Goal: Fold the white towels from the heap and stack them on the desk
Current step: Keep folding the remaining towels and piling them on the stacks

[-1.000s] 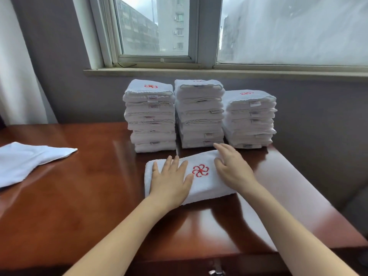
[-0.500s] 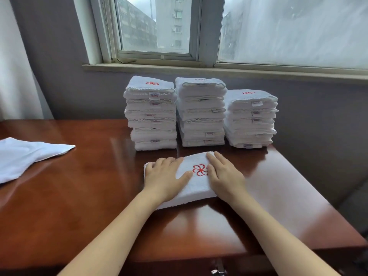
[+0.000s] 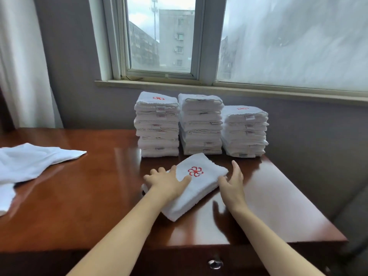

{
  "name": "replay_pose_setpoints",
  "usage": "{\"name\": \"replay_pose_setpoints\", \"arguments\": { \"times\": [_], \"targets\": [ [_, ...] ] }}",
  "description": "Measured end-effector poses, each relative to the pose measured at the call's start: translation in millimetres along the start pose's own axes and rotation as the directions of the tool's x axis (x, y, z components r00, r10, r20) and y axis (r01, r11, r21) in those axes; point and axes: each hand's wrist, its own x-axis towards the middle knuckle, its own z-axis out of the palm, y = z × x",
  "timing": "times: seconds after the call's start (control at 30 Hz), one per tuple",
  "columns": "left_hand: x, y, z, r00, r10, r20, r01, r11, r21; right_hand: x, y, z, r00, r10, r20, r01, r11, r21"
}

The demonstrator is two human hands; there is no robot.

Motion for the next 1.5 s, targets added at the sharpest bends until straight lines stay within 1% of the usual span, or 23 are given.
{"name": "replay_pose_setpoints", "arguments": {
  "times": [0.07, 0.13, 0.2, 0.23, 0.3, 0.43, 0.5, 0.6, 0.7, 0.87, 0.9, 0.93, 1.0, 1.03, 1.1, 1.17, 1.2, 1.23, 1.3, 1.33, 1.4, 1.43, 1.5],
  "targets": [
    [-2.1, -7.5, -5.8, 0.996, 0.011, 0.085, -0.002, 0.995, -0.095, -5.3, -4.0, -5.9, 0.988, 0.132, 0.078, -0.141, 0.982, 0.126],
    [-5.4, -17.2, -10.6, 0.980, 0.089, 0.181, -0.034, 0.957, -0.287, -4.6, -9.7, -12.7, 0.963, 0.211, 0.169, -0.245, 0.945, 0.216],
    [-12.0, -24.6, -13.4, 0.951, 0.206, 0.232, -0.059, 0.854, -0.517, -2.8, -16.2, -17.5, 0.918, 0.285, 0.274, -0.363, 0.882, 0.299],
    [-16.1, -27.3, -14.6, 0.935, 0.248, 0.252, -0.055, 0.807, -0.588, -3.1, -18.8, -19.4, 0.895, 0.312, 0.320, -0.414, 0.848, 0.330],
    [-24.8, -30.6, -18.2, 0.898, 0.306, 0.315, -0.034, 0.764, -0.644, -4.2, -22.8, -23.2, 0.864, 0.347, 0.365, -0.472, 0.811, 0.346],
    [-33.4, -35.1, -20.0, 0.869, 0.377, 0.319, -0.043, 0.700, -0.712, -8.2, -25.1, -37.1, 0.830, 0.395, 0.395, -0.514, 0.816, 0.265],
    [-34.9, -37.4, -20.5, 0.865, 0.407, 0.292, -0.016, 0.604, -0.797, -12.3, -28.0, -45.6, 0.800, 0.412, 0.436, -0.542, 0.808, 0.230],
    [-37.4, -39.3, -21.3, 0.830, 0.462, 0.314, 0.092, 0.441, -0.893, -18.8, -34.9, -55.2, 0.765, 0.396, 0.507, -0.537, 0.828, 0.163],
    [-38.8, -40.4, -15.7, 0.806, 0.491, 0.331, 0.167, 0.348, -0.923, -23.4, -36.4, -59.5, 0.742, 0.347, 0.574, -0.506, 0.851, 0.139],
    [-40.1, -38.5, -12.1, 0.794, 0.507, 0.337, 0.251, 0.232, -0.940, -29.5, -35.1, -61.1, 0.781, 0.306, 0.545, -0.412, 0.907, 0.082],
    [-40.1, -37.6, -12.9, 0.795, 0.504, 0.337, 0.242, 0.246, -0.938, -29.8, -35.1, -61.2, 0.782, 0.311, 0.540, -0.405, 0.912, 0.062],
    [-39.7, -37.1, -13.3, 0.798, 0.502, 0.334, 0.198, 0.306, -0.931, -30.2, -35.8, -61.2, 0.775, 0.323, 0.543, -0.402, 0.915, 0.029],
    [-38.9, -33.9, -15.4, 0.836, 0.456, 0.305, 0.042, 0.501, -0.864, -30.3, -39.4, -61.0, 0.756, 0.360, 0.547, -0.363, 0.926, -0.108],
    [-38.3, -31.0, -16.5, 0.866, 0.423, 0.267, -0.039, 0.589, -0.807, -29.5, -41.6, -61.2, 0.765, 0.379, 0.521, -0.305, 0.925, -0.224],
    [-36.6, -22.9, -19.4, 0.903, 0.386, 0.187, -0.144, 0.684, -0.715, -25.4, -46.3, -61.2, 0.852, 0.329, 0.408, -0.115, 0.876, -0.468],
    [-35.1, -14.2, -23.3, 0.920, 0.382, 0.089, -0.255, 0.755, -0.604, -20.5, -47.5, -59.6, 0.944, 0.102, 0.315, 0.099, 0.820, -0.564],
    [-34.7, -10.5, -26.1, 0.920, 0.389, 0.049, -0.313, 0.805, -0.503, -18.7, -48.1, -58.3, 0.949, -0.030, 0.315, 0.210, 0.805, -0.555],
    [-35.3, -6.7, -29.7, 0.912, 0.409, 0.017, -0.375, 0.851, -0.368, -16.5, -48.6, -57.3, 0.929, -0.144, 0.340, 0.318, 0.781, -0.537],
    [-32.8, 0.3, -33.5, 0.862, 0.506, -0.044, -0.508, 0.859, -0.065, -12.0, -50.2, -55.4, 0.870, -0.255, 0.422, 0.458, 0.734, -0.501],
    [-30.2, 3.8, -33.8, 0.820, 0.569, -0.065, -0.564, 0.822, 0.076, -10.1, -51.1, -54.1, 0.853, -0.249, 0.458, 0.472, 0.744, -0.474],
    [-25.0, 11.5, -33.0, 0.724, 0.680, -0.120, -0.624, 0.719, 0.306, -7.8, -51.1, -51.2, 0.829, -0.157, 0.536, 0.436, 0.782, -0.446],
    [-23.3, 14.8, -32.5, 0.687, 0.709, -0.160, -0.627, 0.690, 0.362, -7.3, -49.6, -49.6, 0.810, -0.089, 0.579, 0.411, 0.791, -0.453],
    [-20.6, 17.9, -31.7, 0.665, 0.705, -0.247, -0.617, 0.705, 0.351, -7.3, -45.0, -47.9, 0.769, 0.049, 0.637, 0.330, 0.823, -0.463]
  ]
}}
